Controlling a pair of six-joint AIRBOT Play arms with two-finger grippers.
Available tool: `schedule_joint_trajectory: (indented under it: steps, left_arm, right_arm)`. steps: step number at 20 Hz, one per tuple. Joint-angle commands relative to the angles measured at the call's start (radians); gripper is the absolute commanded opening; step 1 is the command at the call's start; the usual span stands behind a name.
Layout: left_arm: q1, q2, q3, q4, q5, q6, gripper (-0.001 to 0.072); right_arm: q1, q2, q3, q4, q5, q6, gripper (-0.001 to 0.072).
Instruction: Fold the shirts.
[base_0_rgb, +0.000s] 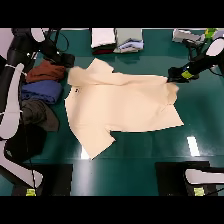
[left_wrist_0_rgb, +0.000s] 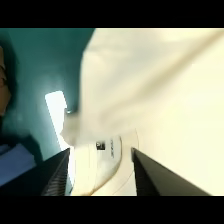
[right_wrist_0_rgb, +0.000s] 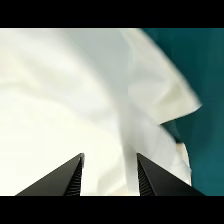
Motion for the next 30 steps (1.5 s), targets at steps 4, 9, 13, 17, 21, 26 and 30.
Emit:
schedule_joint_trajectory:
  steps: [4, 9, 13, 17, 21, 26, 30]
  left_arm:
    - [0.070, 0.101, -0.124, 0.001, -0.146, -0.039, 0.0466]
    - [0.070, 0.426, -0.698, -0.006, 0.057, -0.128, 0.0468]
    - [0.070, 0.588, -0.999, -0.075, 0.146, -0.161, 0.0468]
    - [0.070, 0.624, -1.060, -0.081, 0.153, -0.167, 0.0468]
    - [0.070, 0.624, -1.060, -0.081, 0.152, -0.167, 0.0468]
    - [0.070, 0.624, -1.063, -0.080, 0.096, -0.163, 0.0468]
    - [0.070, 0.624, -1.160, -0.131, 0.172, -0.155, 0.0536]
  right_arm:
    - [-0.092, 0.074, -0.041, 0.039, 0.050, -0.079, 0.0391]
    - [-0.343, 0.311, -0.446, -0.035, 0.053, -0.080, 0.0489]
    - [-0.486, 0.365, -0.712, -0.028, 0.020, -0.100, 0.0575]
    - [-0.472, 0.361, -0.842, 0.026, -0.093, -0.112, 0.0569]
    - [-0.361, 0.361, -0.867, 0.052, -0.186, -0.109, 0.0508]
    - [-0.300, 0.361, -0.867, 0.043, -0.223, -0.097, 0.0201]
    - [-0.300, 0.362, -0.867, 0.043, -0.222, -0.096, 0.0013]
